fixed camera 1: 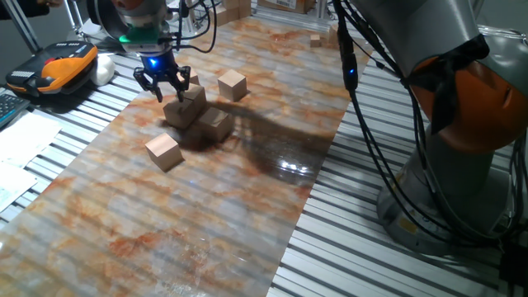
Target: Stack the blocks into a pyramid shape
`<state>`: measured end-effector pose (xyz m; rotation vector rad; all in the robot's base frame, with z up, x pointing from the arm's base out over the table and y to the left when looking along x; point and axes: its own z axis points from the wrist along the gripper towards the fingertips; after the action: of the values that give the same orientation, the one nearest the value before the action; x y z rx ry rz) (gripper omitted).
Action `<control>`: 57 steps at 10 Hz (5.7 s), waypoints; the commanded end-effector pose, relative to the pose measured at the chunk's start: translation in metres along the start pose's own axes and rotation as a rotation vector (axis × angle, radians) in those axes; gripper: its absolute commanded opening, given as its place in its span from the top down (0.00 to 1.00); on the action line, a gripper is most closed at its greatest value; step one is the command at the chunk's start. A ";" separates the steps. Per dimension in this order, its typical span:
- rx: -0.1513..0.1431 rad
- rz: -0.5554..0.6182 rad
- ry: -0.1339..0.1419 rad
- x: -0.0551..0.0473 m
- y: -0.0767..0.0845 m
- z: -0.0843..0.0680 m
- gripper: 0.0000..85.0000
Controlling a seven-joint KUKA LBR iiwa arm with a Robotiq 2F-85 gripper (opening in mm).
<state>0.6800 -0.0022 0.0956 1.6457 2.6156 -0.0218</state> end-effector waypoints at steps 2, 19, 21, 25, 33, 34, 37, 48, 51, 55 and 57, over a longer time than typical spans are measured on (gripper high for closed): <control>-0.003 0.002 0.001 0.004 0.001 0.001 0.40; -0.017 -0.567 0.016 0.063 0.033 -0.009 0.60; -0.008 -0.528 0.018 0.067 0.036 -0.010 0.60; 0.030 -0.538 -0.002 0.074 0.041 -0.011 0.60; 0.028 -0.660 0.004 0.088 0.034 -0.003 1.00; 0.041 -0.672 0.020 0.087 0.035 -0.003 1.00; -0.077 -0.675 0.014 0.089 0.034 -0.005 1.00; 0.002 -0.642 0.003 0.098 0.034 -0.003 1.00; 0.017 -0.622 -0.010 0.099 0.034 -0.003 0.80; 0.016 -0.629 -0.002 0.100 0.035 -0.003 0.80; 0.016 -0.630 0.013 0.100 0.035 -0.003 0.80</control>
<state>0.6679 0.1030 0.0943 0.7606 3.0229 -0.0534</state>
